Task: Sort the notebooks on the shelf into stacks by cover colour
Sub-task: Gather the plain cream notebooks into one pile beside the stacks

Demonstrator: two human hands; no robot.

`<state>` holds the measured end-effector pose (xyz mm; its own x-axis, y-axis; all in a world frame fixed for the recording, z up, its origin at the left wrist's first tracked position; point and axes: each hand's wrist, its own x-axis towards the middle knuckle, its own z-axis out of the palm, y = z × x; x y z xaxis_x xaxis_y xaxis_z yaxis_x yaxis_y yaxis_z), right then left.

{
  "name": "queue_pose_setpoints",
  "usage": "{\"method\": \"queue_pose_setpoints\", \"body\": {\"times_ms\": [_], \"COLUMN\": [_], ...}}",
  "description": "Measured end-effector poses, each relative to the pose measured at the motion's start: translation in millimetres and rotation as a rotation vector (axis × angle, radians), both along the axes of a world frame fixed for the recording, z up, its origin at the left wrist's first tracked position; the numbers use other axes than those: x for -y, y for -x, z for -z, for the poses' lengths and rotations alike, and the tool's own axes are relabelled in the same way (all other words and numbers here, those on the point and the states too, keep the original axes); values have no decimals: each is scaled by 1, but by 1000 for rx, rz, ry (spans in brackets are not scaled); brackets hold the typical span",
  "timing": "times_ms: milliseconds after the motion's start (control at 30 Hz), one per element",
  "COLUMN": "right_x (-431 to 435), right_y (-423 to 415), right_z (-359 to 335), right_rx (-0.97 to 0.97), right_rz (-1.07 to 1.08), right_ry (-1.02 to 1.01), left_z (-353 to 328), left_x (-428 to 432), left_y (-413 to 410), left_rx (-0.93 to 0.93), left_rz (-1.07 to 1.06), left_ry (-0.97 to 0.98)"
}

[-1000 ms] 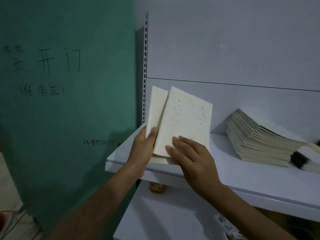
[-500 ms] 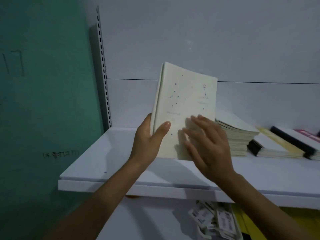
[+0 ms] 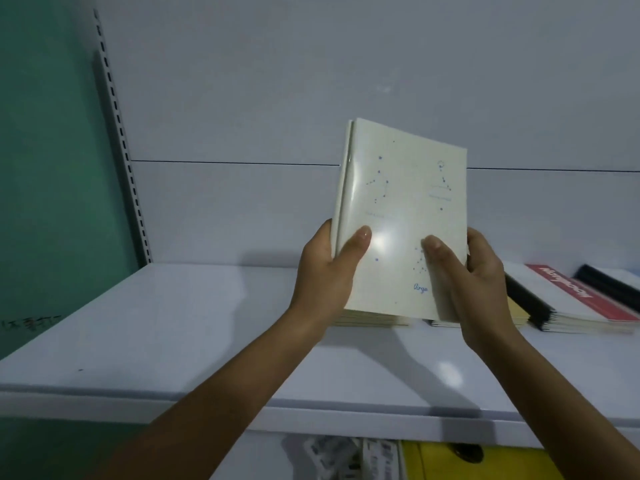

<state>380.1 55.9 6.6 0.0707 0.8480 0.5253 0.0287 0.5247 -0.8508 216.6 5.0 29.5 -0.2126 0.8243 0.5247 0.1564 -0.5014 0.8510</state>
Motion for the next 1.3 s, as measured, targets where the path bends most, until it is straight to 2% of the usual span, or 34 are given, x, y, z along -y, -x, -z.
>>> {"method": "queue_pose_setpoints", "body": {"times_ms": [200,367,600,700,800,900,1067,1167,1300], "right_x": [-38,-66,-111,-128,-136,-140,-138,-137,-138], "right_y": [-56,-66,-42,-25,-13,-7,9,12,12], "right_z": [3,0,-21,-14,2,6,8,7,8], "right_rx": [-42,-134,-122,11,93,12,-43,-83,-173], "right_rz": [-31,-100,-175,-191,-304,-390,-441,-430,-429], "right_ry": [109,203,422,496,686,748,779,818,846], "left_z": [-3,-10,-44,-31,-18,-12,5,5,9], "left_x": [-26,-47,-90,-112,-120,-121,-114,-115,-117], "left_y": [-50,-54,-31,-20,-4,12,19,25,31], "left_rx": [-194,-497,-554,-561,-608,-534,-292,-252,-215], "left_rz": [142,-126,-191,-211,-227,-165,-102,-61,2], "left_ry": [104,178,410,524,622,646,530,518,406]}}
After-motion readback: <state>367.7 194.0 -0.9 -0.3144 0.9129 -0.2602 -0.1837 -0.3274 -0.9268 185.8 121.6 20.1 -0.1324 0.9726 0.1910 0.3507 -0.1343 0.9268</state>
